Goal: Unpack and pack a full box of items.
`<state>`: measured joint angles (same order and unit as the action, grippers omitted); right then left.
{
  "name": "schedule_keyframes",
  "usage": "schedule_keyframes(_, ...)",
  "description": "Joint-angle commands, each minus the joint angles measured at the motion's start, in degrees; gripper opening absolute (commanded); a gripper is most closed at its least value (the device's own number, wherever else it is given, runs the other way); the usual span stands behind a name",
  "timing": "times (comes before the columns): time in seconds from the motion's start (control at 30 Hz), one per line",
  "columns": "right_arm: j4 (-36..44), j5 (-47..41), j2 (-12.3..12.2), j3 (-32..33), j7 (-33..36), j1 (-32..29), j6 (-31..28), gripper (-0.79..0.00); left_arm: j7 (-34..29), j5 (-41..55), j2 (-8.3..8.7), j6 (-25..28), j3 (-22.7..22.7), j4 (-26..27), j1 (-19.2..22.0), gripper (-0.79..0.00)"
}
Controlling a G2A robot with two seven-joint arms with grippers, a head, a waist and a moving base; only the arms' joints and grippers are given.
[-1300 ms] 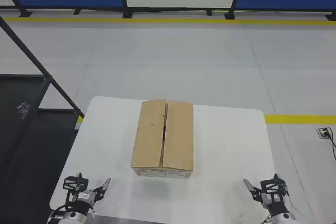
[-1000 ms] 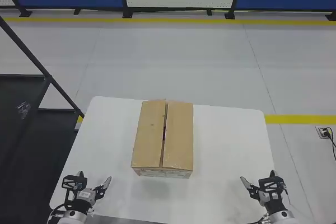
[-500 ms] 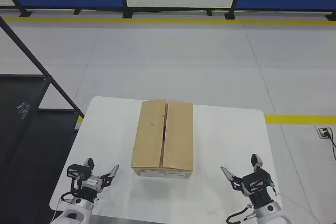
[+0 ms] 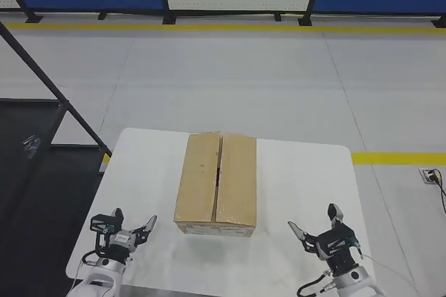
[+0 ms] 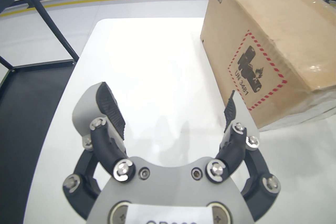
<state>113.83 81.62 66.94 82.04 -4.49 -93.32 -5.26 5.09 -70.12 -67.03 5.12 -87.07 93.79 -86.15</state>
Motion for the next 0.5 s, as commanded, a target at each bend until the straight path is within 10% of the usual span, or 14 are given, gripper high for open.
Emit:
schedule_keyframes(0.0,-0.62,0.79,0.13,-1.35,-0.18,1.02,-0.29,0.0,-0.14,-0.3,-0.29,-0.72,1.72,-2.24,2.54,0.0)
schedule_keyframes(0.47,-2.74,4.5,0.32,-3.09,-1.05,2.03,-2.16,0.0,1.08,-0.79,-1.94,1.54,10.26,-9.58,11.82,0.0)
